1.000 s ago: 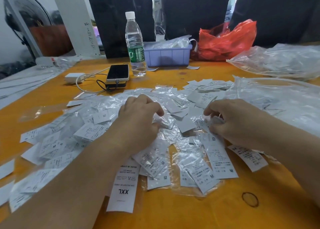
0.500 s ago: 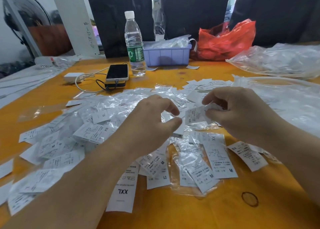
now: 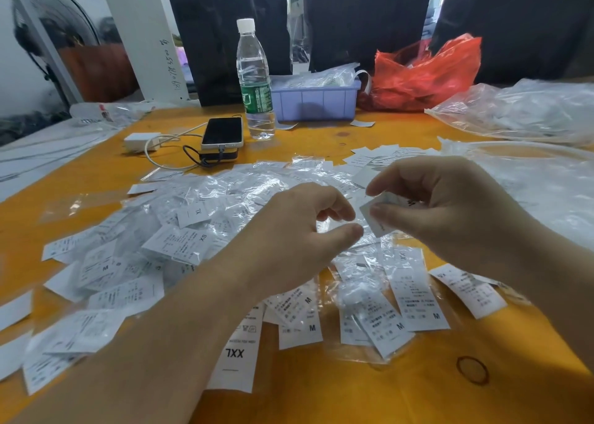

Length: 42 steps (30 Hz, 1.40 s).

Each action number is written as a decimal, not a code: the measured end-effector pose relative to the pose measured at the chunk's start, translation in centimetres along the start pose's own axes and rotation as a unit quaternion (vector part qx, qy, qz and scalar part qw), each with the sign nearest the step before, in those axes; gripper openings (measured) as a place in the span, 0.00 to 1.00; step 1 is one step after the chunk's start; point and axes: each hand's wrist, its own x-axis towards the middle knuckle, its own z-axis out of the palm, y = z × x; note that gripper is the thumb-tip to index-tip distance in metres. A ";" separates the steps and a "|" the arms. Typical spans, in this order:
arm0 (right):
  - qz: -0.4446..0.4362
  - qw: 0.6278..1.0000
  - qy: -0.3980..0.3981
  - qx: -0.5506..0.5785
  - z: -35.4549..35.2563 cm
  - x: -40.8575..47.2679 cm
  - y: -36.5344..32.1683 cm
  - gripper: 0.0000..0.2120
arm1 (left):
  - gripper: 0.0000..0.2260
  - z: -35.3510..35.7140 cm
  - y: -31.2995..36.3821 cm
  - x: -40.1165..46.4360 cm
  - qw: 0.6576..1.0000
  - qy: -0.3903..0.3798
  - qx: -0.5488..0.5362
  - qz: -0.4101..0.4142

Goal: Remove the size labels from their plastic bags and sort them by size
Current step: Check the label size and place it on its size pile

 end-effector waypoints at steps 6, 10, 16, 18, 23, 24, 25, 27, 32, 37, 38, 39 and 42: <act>0.039 0.979 -0.078 0.187 0.3 0.2 0.3 0.16 | 0.09 0.0 0.5 -0.1 0.998 -0.011 -0.036 0.053; 0.084 0.967 -0.091 0.225 0.3 0.3 0.3 0.19 | 0.03 -0.2 0.9 -0.2 0.995 0.019 -0.068 0.066; 0.014 0.993 -0.036 0.108 0.3 -0.2 -0.1 0.05 | 0.06 -0.6 0.7 -0.2 0.996 0.051 -0.070 0.026; 0.005 0.997 -0.016 0.072 0.2 -0.2 -0.2 0.06 | 0.06 -0.6 0.7 -0.3 0.995 0.042 -0.084 0.026; 0.002 0.998 -0.043 0.055 -0.3 -0.9 -1.1 0.07 | 0.04 -0.2 1.6 -0.7 0.995 0.036 -0.061 0.076; -0.001 0.998 -0.054 0.028 -0.6 -1.1 -1.3 0.07 | 0.03 -0.1 1.8 -0.8 0.995 0.040 -0.053 0.076; -0.005 0.998 -0.056 0.000 -0.9 -1.4 -1.5 0.08 | 0.02 -0.1 1.9 -0.9 0.995 0.045 -0.045 0.074; -0.013 0.998 -0.033 -0.045 -1.8 -2.2 -1.7 0.09 | 0.03 -0.2 2.4 -0.9 0.995 0.052 -0.043 0.070; 0.004 0.991 0.051 -0.126 -5.1 -5.4 -1.7 0.04 | 0.06 -0.1 5.0 -0.5 0.987 0.057 -0.135 0.061; 0.117 0.945 0.021 -0.306 -8.3 -7.0 0.2 0.10 | 0.08 1.6 7.3 0.0 0.994 0.025 -0.095 0.052; 0.140 0.927 0.006 -0.348 -8.6 -7.1 0.8 0.10 | 0.09 2.1 7.7 0.2 0.995 0.017 -0.081 0.050; 0.163 0.910 -0.013 -0.381 -8.7 -7.1 1.3 0.11 | 0.09 2.6 8.1 0.4 0.996 0.011 -0.074 0.051; 0.208 0.880 -0.063 -0.422 -8.4 -7.2 2.1 0.11 | 0.09 3.9 8.9 1.0 0.996 0.009 -0.070 0.062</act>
